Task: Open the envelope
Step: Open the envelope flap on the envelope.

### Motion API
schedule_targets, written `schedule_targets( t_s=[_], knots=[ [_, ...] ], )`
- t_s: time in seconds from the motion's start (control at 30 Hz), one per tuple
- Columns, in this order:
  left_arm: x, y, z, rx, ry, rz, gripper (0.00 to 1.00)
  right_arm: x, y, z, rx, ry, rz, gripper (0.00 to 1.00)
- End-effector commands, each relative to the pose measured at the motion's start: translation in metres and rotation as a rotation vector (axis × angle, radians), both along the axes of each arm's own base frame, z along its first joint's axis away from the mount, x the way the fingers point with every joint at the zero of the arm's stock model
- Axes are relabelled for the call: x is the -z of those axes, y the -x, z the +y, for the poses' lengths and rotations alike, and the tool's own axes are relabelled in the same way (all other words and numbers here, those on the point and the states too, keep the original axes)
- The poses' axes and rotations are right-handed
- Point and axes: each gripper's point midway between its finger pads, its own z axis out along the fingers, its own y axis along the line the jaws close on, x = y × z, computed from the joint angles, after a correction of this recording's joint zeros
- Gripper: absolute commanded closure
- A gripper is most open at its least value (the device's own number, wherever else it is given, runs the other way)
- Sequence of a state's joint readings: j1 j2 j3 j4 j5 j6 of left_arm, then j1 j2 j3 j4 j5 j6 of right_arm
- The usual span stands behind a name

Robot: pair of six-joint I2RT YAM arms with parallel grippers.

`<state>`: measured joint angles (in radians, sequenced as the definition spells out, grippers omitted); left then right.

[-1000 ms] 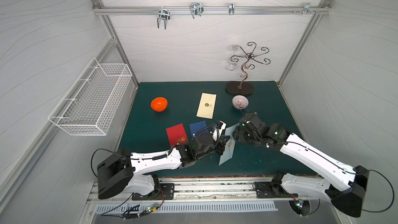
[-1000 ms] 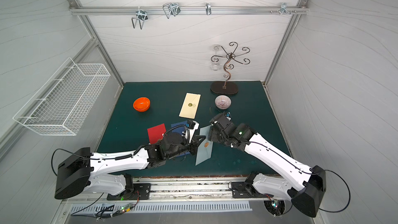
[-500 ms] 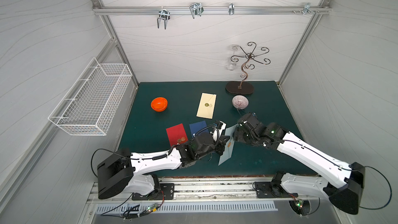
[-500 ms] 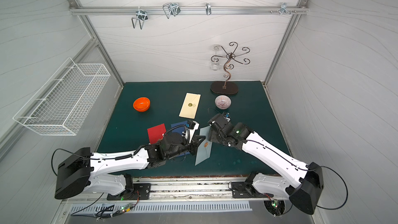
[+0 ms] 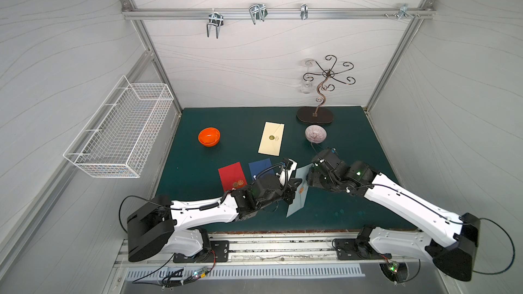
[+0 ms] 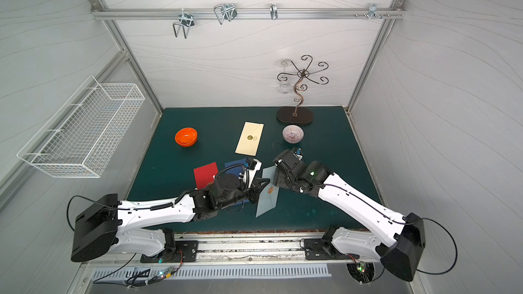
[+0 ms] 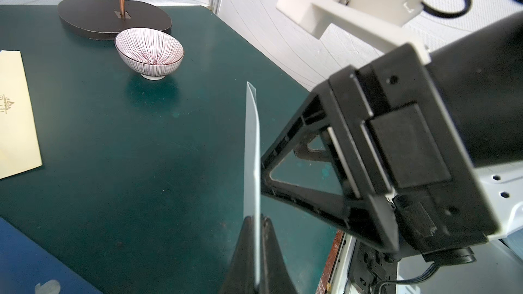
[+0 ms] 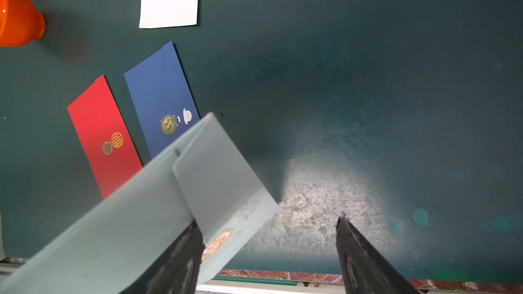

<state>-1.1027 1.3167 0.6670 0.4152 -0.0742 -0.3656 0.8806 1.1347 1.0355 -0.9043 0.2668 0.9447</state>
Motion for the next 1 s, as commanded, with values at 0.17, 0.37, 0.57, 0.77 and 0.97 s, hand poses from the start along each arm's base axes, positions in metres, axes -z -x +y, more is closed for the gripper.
schedule_targets(
  t_s=[0.17, 0.37, 0.57, 0.77, 0.97],
  knots=[
    [-0.034, 0.004, -0.006, 0.032, 0.098, -0.066, 1.00, -0.007, 0.002, 0.017, -0.046, -0.100, -0.014, 0.25],
    [-0.033, 0.005, -0.009, 0.047, 0.099, -0.064, 1.00, 0.004, 0.000, 0.015, -0.029, -0.059, 0.012, 0.24],
    [-0.030, 0.005, -0.011, 0.054, 0.093, -0.066, 1.00, 0.011, 0.000, 0.008, 0.000, -0.022, 0.022, 0.24],
    [-0.029, 0.005, -0.010, 0.051, 0.085, -0.072, 1.00, 0.013, -0.002, -0.004, 0.033, 0.029, 0.015, 0.24],
    [-0.029, 0.004, -0.009, 0.041, 0.080, -0.075, 1.00, 0.016, -0.002, -0.011, 0.050, 0.066, 0.031, 0.24]
  ],
)
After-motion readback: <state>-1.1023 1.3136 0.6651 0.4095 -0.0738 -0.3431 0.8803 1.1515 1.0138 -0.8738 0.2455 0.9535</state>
